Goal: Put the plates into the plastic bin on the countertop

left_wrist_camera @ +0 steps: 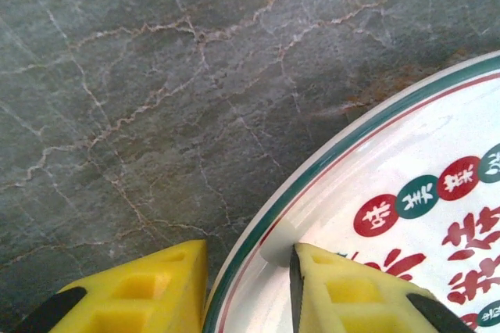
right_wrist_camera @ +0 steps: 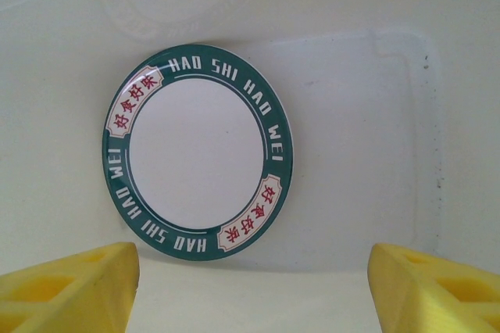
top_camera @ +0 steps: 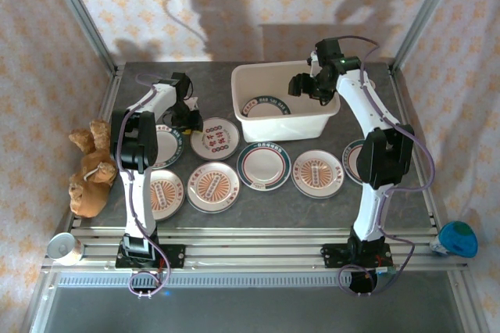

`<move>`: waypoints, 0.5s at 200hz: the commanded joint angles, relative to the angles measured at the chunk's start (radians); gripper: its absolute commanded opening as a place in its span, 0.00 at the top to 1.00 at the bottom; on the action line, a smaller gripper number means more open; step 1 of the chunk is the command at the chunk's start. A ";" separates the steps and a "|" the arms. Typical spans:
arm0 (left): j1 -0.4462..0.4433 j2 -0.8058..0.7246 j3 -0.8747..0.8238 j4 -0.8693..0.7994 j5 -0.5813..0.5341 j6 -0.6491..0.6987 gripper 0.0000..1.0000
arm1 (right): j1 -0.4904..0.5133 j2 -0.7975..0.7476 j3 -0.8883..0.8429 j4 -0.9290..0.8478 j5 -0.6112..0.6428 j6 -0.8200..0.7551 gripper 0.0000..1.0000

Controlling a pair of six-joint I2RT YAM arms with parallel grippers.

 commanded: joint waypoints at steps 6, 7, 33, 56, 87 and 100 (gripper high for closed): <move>-0.005 0.022 -0.007 -0.029 -0.031 -0.003 0.74 | 0.005 -0.038 0.002 0.012 0.031 -0.005 0.23; -0.006 0.022 -0.007 -0.029 -0.031 -0.003 0.74 | 0.005 -0.038 0.002 0.012 0.032 -0.005 0.23; -0.007 0.002 -0.001 -0.023 -0.026 -0.015 0.79 | 0.005 -0.036 0.004 0.014 0.033 -0.010 0.23; -0.007 -0.023 0.004 -0.024 -0.026 -0.023 0.84 | 0.006 -0.034 0.007 0.017 0.032 -0.010 0.23; -0.007 -0.058 0.006 -0.026 -0.034 -0.035 0.92 | 0.005 -0.023 0.027 0.015 0.032 -0.014 0.23; -0.007 -0.084 0.002 -0.019 -0.036 -0.043 0.97 | 0.004 -0.020 0.040 0.012 0.031 -0.016 0.23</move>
